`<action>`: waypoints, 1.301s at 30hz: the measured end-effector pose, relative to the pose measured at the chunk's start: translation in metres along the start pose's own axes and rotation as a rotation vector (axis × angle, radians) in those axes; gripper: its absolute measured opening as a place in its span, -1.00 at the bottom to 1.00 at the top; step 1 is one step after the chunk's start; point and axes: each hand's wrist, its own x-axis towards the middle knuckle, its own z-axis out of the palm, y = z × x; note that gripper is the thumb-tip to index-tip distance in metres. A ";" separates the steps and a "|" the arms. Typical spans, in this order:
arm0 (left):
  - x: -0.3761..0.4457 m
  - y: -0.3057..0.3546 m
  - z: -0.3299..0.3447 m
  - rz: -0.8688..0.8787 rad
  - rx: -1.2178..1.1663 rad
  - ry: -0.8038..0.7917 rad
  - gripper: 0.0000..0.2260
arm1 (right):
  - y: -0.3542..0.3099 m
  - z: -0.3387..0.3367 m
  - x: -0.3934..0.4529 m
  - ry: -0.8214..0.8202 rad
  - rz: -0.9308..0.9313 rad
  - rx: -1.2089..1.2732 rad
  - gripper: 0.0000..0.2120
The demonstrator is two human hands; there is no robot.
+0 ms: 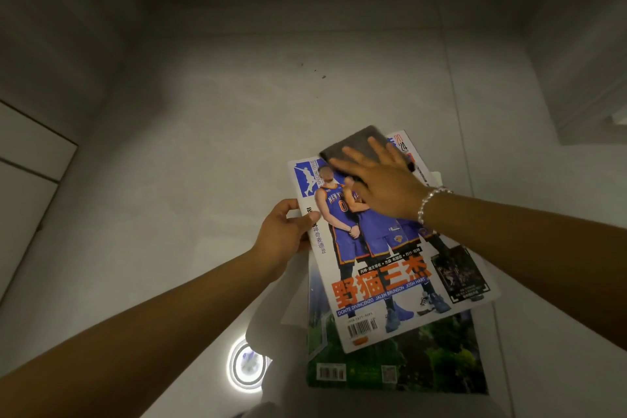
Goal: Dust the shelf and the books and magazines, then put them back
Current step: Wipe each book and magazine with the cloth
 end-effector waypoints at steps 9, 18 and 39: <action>0.001 -0.001 -0.003 -0.020 -0.043 -0.042 -0.89 | -0.050 0.004 -0.006 -0.091 -0.212 -0.006 -0.58; -0.002 -0.002 -0.006 -0.033 -0.060 -0.084 -0.88 | -0.009 0.011 -0.018 0.031 -0.037 -0.080 -0.51; -0.001 -0.001 -0.005 -0.062 -0.019 -0.044 -0.80 | -0.044 0.062 -0.095 0.125 -0.410 -0.251 -0.48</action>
